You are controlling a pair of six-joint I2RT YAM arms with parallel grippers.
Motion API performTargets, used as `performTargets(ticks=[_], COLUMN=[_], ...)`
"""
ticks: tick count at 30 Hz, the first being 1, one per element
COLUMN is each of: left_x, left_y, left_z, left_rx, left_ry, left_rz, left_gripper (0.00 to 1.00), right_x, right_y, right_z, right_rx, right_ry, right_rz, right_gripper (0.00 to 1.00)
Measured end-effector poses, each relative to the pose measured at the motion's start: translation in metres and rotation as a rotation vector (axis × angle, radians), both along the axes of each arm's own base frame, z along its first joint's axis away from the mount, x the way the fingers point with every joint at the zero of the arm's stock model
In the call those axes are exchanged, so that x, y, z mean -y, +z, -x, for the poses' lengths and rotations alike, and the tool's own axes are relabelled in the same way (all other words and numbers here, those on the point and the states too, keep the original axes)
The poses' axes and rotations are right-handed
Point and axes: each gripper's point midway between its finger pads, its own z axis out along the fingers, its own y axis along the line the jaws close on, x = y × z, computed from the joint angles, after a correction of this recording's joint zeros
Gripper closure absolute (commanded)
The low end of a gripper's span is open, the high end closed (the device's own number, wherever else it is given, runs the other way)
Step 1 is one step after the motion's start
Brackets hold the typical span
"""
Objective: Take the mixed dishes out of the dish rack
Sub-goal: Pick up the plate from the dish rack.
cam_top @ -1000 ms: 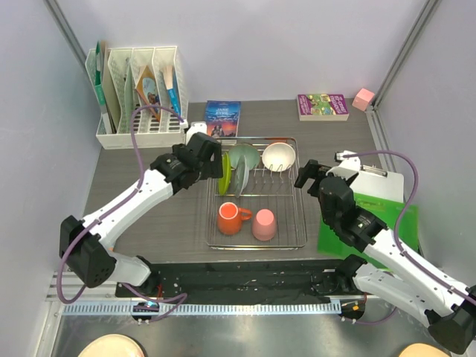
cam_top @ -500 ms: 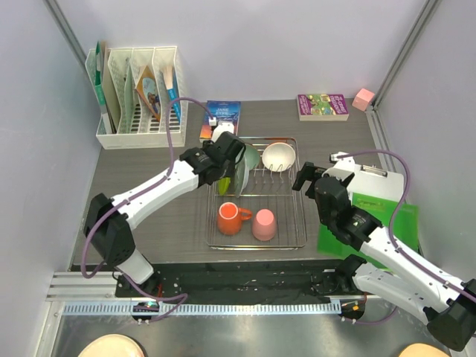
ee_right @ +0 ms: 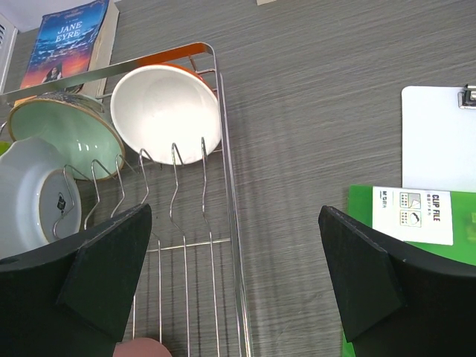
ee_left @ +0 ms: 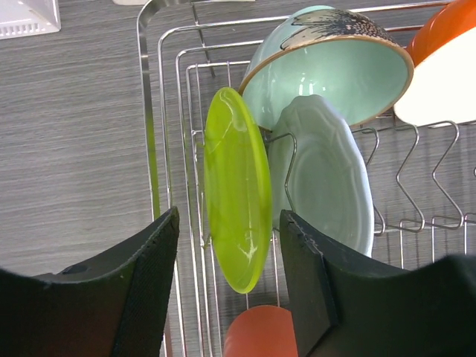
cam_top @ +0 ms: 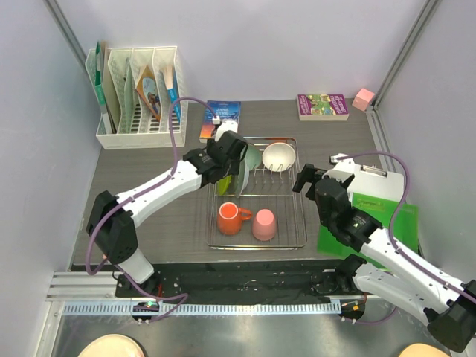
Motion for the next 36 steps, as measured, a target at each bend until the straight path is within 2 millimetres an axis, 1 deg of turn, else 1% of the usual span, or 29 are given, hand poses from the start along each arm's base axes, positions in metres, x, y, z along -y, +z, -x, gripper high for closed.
performTargets(ticks=[4, 6, 10, 11, 13, 15, 16, 17, 19, 20, 22, 23, 25, 26, 29, 36], left_x=[0.000, 0.000, 0.002, 0.002, 0.003, 0.004, 0.005, 0.006, 0.008, 0.010, 0.011, 0.011, 0.012, 0.012, 0.019, 0.021], left_y=[-0.002, 0.001, 0.004, 0.003, 0.001, -0.005, -0.009, -0.014, -0.023, -0.029, -0.035, -0.039, -0.041, -0.041, -0.041, -0.039], left_z=[0.001, 0.002, 0.002, 0.002, 0.003, 0.003, 0.003, 0.003, 0.004, 0.004, 0.005, 0.006, 0.006, 0.006, 0.007, 0.009], left_rx=[0.002, 0.006, 0.011, 0.008, 0.000, -0.009, -0.019, -0.029, -0.048, -0.058, -0.071, -0.079, -0.083, -0.083, -0.092, -0.096], left_ry=[0.001, -0.001, -0.007, -0.010, -0.011, -0.015, -0.016, -0.016, -0.018, -0.019, -0.023, -0.025, -0.027, -0.026, -0.041, -0.056], left_rz=[0.006, 0.014, 0.028, 0.029, 0.030, 0.028, 0.024, 0.025, 0.021, 0.019, 0.014, 0.010, 0.010, 0.013, 0.045, 0.056], left_gripper=[0.40, 0.41, 0.46, 0.51, 0.56, 0.63, 0.64, 0.67, 0.68, 0.71, 0.72, 0.78, 0.86, 0.99, 1.00, 1.00], right_x=[0.001, 0.001, 0.000, 0.000, -0.001, -0.001, -0.001, -0.001, -0.001, -0.001, -0.001, -0.001, -0.001, -0.001, -0.001, -0.001], right_y=[0.002, 0.001, 0.000, -0.001, -0.002, -0.002, -0.003, -0.003, -0.003, -0.003, -0.003, -0.003, -0.003, -0.003, -0.003, -0.003], right_z=[0.001, 0.001, 0.001, 0.001, 0.001, 0.001, 0.001, 0.001, 0.001, 0.001, 0.001, 0.001, 0.001, 0.001, 0.001, 0.001], right_rx=[0.008, 0.007, 0.003, 0.001, -0.002, -0.003, -0.004, -0.005, -0.005, -0.005, -0.005, -0.005, -0.005, -0.005, -0.005, -0.005], right_ry=[0.000, 0.001, 0.003, 0.003, 0.006, 0.006, 0.006, 0.006, 0.006, 0.006, 0.006, 0.006, 0.006, 0.006, 0.006, 0.006], right_rz=[-0.006, -0.006, -0.008, -0.008, -0.007, -0.006, -0.005, -0.004, -0.004, -0.004, -0.004, -0.004, -0.004, -0.004, -0.004, -0.004], right_gripper=[0.00, 0.00, 0.01, 0.00, 0.00, 0.00, 0.00, 0.00, 0.00, 0.00, 0.00, 0.00, 0.00, 0.00, 0.00, 0.00])
